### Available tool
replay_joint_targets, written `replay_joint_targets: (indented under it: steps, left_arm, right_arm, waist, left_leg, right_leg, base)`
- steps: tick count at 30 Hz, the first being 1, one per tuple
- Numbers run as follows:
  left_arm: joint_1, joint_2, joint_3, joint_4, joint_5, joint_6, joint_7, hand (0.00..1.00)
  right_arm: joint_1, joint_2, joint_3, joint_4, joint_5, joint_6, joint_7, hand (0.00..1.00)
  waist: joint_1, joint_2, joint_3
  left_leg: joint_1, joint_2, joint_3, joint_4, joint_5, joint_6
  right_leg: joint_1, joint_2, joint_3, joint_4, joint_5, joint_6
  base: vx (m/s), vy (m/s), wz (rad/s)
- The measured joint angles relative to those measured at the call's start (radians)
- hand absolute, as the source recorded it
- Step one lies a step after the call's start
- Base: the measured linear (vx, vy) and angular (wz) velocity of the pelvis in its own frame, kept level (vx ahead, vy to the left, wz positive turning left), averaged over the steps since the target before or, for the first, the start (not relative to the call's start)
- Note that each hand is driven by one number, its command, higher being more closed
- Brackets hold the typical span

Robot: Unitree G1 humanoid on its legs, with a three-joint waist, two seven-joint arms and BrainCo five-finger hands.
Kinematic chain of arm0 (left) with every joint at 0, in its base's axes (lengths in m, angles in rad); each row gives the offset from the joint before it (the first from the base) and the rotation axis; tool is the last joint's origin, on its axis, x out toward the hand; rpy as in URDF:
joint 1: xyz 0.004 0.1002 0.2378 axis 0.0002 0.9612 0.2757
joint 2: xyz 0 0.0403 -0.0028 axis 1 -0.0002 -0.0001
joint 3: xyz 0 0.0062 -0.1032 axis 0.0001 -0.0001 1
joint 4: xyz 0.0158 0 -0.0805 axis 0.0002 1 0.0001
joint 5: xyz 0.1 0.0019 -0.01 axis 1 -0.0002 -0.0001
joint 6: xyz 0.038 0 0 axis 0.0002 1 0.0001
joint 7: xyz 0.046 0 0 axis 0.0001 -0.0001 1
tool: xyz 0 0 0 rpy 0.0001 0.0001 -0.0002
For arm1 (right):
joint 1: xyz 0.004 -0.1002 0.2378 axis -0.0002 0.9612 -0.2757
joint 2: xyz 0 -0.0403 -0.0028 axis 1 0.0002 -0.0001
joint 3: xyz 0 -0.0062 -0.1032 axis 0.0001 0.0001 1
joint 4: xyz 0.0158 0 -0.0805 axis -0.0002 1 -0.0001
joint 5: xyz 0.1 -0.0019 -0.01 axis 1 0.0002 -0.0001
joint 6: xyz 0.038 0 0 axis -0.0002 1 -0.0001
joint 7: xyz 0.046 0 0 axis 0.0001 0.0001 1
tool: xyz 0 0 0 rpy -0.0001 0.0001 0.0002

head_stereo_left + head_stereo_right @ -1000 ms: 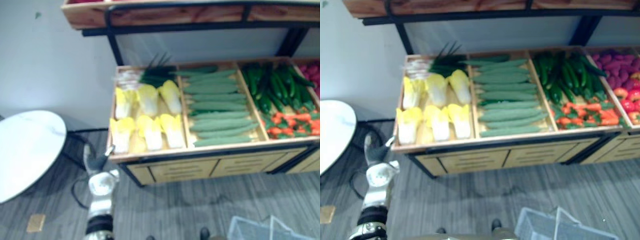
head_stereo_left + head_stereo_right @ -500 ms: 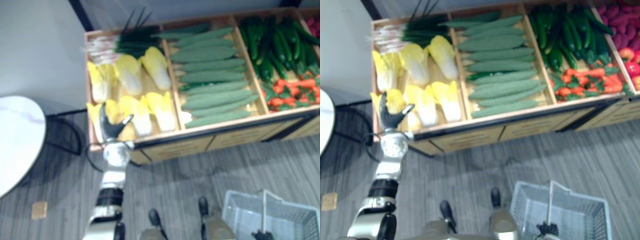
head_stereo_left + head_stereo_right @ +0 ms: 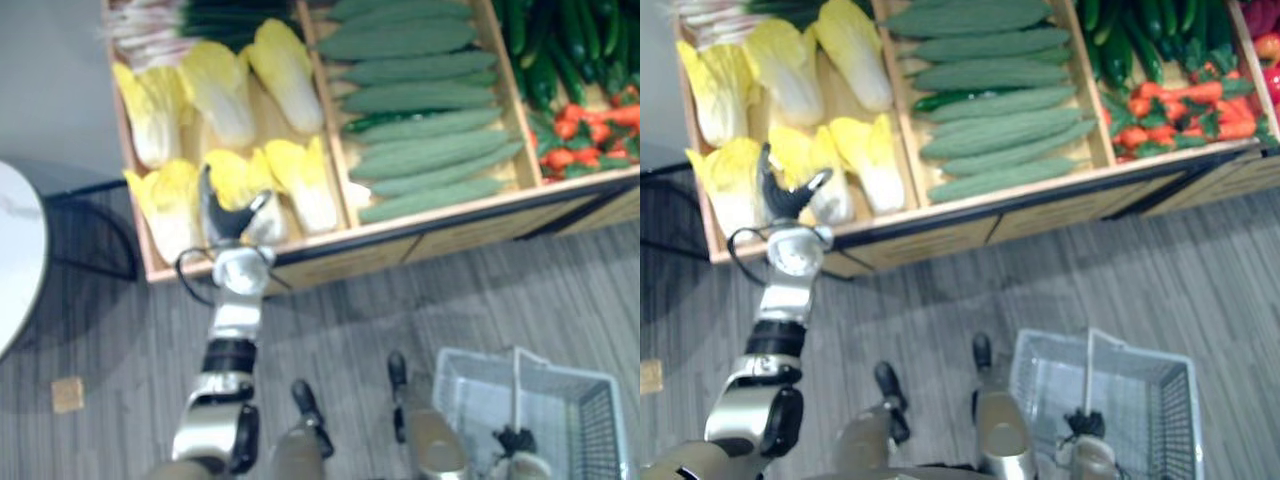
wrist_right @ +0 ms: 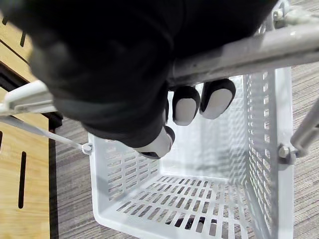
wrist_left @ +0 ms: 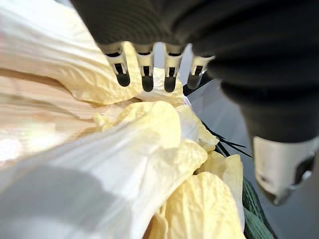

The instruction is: Pick vegetable in the basket

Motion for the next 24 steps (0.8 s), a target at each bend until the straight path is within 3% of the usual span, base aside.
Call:
replay_joint_targets:
  steps: [11,12,21,24]
  left_arm:
    - [-0.192,0.073,0.017,0.212,0.000,0.055,0.026,0.00]
    - [-0.206,0.081,0.016,0.222,0.000,0.057,0.025,1.00]
    - [-0.332,0.115,0.024,0.272,0.039,0.055,0.021,1.00]
    - [-0.363,0.118,0.024,0.282,0.039,0.056,0.015,1.00]
  right_arm:
    - [-0.023,0.005,0.046,-0.069,0.030,-0.007,-0.027,1.00]
    - [-0.023,0.006,0.049,-0.077,0.031,-0.007,-0.027,1.00]
    - [-0.022,0.004,0.087,-0.175,0.067,-0.018,-0.032,1.00]
    - [-0.021,0.003,0.118,-0.206,0.067,-0.021,-0.032,1.00]
  waist:
    - [0.004,-0.024,0.049]
    - [0.005,-0.027,0.052]
    - [0.055,-0.042,0.067]
    - [0.057,-0.048,0.070]
  left_leg:
    - [-0.077,0.003,0.022,0.005,0.017,0.006]
    - [-0.084,0.004,0.024,0.005,0.020,0.006]
    - [-0.128,0.014,0.081,0.007,0.027,0.003]
    - [-0.136,0.015,0.085,0.012,0.027,0.003]
  right_leg:
    - [-0.100,-0.006,0.009,0.036,0.005,-0.001]
    - [-0.109,-0.005,0.010,0.038,0.006,-0.001]
    - [-0.179,-0.005,0.016,0.041,0.020,-0.002]
    - [-0.185,-0.007,0.014,0.040,0.028,-0.003]
  base:
    - [0.00,-0.005,-0.03]
    - [-0.01,-0.019,-0.05]
    - [0.00,-0.017,-0.10]
    - [0.00,-0.004,-0.02]
